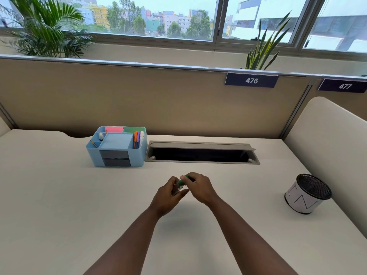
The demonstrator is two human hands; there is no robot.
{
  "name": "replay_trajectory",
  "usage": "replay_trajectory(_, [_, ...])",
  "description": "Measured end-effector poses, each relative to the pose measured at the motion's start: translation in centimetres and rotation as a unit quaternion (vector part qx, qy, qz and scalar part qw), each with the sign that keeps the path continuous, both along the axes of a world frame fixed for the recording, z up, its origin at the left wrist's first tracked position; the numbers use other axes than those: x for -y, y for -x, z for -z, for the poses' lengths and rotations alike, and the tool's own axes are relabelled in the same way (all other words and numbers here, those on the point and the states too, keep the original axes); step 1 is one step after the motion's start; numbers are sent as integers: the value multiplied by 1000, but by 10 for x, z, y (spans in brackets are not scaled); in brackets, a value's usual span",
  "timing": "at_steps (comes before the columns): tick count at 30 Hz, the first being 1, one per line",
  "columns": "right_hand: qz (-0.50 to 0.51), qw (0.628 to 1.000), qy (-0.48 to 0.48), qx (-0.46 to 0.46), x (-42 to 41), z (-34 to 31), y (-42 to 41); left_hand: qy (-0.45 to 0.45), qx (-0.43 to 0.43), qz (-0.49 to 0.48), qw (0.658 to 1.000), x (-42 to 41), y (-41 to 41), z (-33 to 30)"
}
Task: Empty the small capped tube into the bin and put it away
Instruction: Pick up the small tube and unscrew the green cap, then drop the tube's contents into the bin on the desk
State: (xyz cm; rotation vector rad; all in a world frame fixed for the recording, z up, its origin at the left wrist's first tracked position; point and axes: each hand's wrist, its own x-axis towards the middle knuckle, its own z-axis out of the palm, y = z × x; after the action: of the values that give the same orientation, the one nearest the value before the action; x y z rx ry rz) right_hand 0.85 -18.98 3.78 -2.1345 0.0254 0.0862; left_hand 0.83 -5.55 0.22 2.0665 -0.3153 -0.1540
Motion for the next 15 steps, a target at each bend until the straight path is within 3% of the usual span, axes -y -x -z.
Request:
replay_trajectory(3, [64,981,-177,-57,10,3,0,20,-23,-21,999,-3,-1,0])
replay_trajectory(6, [103,964,-233,-76,20,15,5,38,-21,-38,998,-6,-1,0])
replay_trajectory(10, [127,985,-104,-43,27,37,11,35,23,-83,996,-8,-1,0])
replay_trajectory(15, [71,994,73,-41,33,64,20,55,18,-119,991,-10,-1,1])
